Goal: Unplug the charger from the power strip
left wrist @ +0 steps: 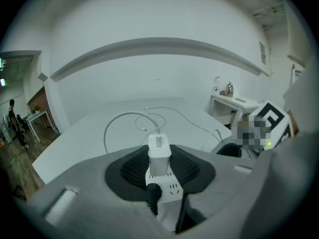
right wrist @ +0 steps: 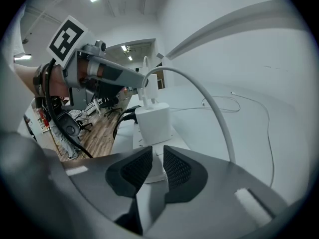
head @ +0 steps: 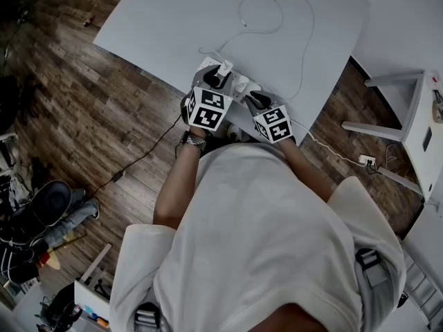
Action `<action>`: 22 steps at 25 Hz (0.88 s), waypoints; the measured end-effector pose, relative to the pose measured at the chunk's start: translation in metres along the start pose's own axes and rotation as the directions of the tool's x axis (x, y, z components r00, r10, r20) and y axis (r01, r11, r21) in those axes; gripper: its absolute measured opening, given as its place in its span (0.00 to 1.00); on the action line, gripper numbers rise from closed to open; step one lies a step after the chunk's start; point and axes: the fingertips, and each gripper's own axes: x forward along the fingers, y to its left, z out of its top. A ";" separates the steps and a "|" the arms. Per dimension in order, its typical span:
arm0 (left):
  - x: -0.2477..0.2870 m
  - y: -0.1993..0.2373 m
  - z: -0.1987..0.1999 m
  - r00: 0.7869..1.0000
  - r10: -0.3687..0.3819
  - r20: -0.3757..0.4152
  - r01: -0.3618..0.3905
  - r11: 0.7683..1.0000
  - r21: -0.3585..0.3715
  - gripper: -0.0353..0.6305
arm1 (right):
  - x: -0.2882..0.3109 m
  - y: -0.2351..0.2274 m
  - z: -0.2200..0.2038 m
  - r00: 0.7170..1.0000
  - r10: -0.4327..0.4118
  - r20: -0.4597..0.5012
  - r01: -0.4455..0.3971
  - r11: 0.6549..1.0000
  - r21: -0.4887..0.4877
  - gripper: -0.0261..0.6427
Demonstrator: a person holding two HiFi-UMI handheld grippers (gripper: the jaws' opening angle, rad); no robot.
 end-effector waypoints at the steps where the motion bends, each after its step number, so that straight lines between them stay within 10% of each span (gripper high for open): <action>1: -0.001 0.005 0.002 1.000 0.000 0.004 0.000 1.000 -0.007 0.26 | 0.001 0.001 0.000 1.000 0.002 -0.001 -0.002 1.000 0.001 0.14; 22: 0.019 -0.005 -0.027 0.990 -0.137 0.036 0.142 0.944 -0.297 0.26 | 0.005 -0.001 0.003 1.000 0.004 0.003 -0.004 1.000 0.004 0.14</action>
